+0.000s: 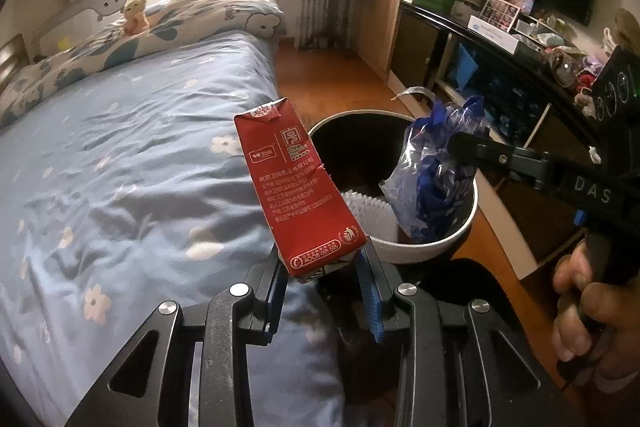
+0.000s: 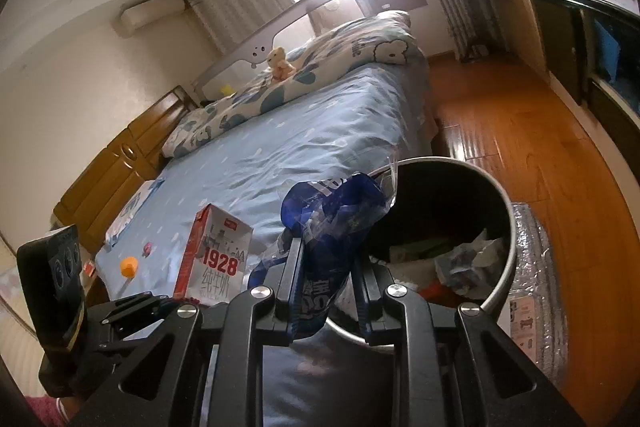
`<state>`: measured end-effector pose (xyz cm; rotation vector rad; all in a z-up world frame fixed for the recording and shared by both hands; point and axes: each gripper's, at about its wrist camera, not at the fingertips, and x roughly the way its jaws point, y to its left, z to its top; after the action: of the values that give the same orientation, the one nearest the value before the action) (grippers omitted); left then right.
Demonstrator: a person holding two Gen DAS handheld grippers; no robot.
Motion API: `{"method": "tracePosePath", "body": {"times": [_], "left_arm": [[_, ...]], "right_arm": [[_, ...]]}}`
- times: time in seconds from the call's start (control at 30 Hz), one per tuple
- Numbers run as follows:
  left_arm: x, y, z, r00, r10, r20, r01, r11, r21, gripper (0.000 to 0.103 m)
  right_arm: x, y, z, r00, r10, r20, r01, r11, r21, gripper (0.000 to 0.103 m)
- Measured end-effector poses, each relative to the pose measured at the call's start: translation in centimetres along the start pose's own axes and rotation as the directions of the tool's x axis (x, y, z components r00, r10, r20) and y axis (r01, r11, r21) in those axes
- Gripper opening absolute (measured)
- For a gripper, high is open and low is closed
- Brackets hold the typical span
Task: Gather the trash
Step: 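Lower both items into the bin and open both tools, dropping them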
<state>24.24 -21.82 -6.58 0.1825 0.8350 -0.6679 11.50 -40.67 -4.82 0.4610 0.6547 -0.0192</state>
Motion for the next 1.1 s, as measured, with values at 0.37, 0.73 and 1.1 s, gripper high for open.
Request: {"method": "tracePosePath", "body": {"times": [0.37,0.73,1.1], "left_arm": [[2.0,-1.2,1.4,1.000,-0.021,-0.020,0.021,1.000,0.023,0.032],[3.3,-1.8,2.8,0.999,-0.035,-0.021,0.036,0.999,0.031,0.032],[4.6,-2.2,3.5,0.998,-0.044,-0.034,0.045,0.999,0.029,0.032]], "right_arm": [[-0.2,-1.9,0.7,1.000,-0.027,0.003,0.027,0.999,0.025,0.023],[-0.4,-3.3,1.9,0.998,-0.055,0.005,0.055,0.998,0.027,0.023],[0.1,-3.9,2.4,0.997,-0.073,-0.002,0.073,0.997,0.026,0.023]]}}
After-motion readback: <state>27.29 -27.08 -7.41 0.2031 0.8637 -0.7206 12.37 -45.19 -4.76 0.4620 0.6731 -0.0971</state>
